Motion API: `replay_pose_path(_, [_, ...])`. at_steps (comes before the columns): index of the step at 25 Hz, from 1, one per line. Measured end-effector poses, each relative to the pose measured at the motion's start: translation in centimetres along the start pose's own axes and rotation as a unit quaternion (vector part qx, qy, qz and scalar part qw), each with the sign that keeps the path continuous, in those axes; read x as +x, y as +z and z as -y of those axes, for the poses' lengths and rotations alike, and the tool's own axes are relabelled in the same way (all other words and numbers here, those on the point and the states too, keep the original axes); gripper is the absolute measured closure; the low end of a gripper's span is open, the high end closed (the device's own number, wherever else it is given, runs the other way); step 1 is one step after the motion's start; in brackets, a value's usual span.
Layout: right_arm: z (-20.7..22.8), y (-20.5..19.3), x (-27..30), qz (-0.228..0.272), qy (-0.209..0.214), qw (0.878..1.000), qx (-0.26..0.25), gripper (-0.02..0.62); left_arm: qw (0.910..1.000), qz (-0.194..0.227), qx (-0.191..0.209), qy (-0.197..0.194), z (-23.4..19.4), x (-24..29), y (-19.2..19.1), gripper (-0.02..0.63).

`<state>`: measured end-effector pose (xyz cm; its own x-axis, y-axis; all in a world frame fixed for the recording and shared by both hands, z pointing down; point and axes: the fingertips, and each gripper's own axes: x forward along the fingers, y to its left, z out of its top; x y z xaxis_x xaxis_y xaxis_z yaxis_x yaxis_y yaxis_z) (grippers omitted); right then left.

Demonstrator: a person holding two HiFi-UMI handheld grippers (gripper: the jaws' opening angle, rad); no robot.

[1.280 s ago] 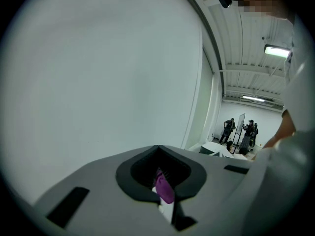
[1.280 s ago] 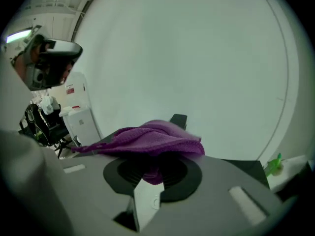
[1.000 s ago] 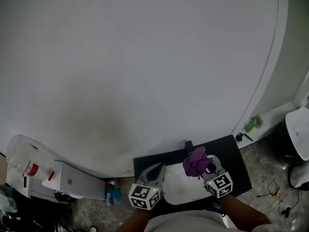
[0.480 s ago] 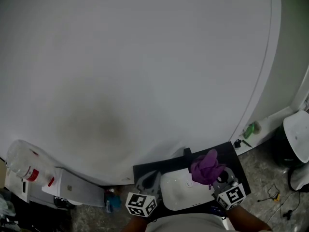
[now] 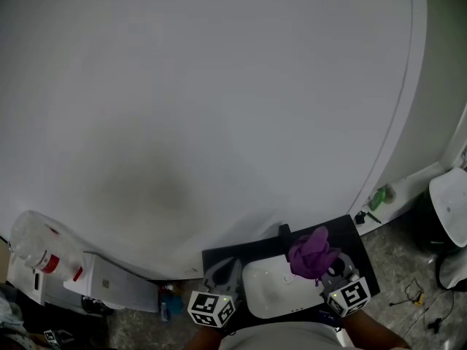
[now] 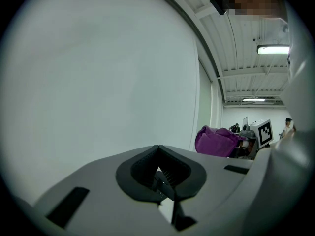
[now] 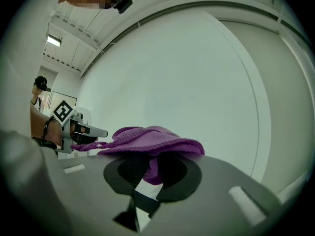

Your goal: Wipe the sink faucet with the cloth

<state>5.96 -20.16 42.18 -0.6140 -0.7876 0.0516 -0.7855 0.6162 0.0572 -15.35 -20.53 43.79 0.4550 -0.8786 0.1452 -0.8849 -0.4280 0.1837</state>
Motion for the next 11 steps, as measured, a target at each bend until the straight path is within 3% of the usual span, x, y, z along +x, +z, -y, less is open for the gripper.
replay_pose_path(11, [-0.43,-0.15,0.23,-0.002,0.007,1.0,-0.001,0.54,0.9999,0.005,0.0,0.01,-0.63,0.03,0.34,0.6])
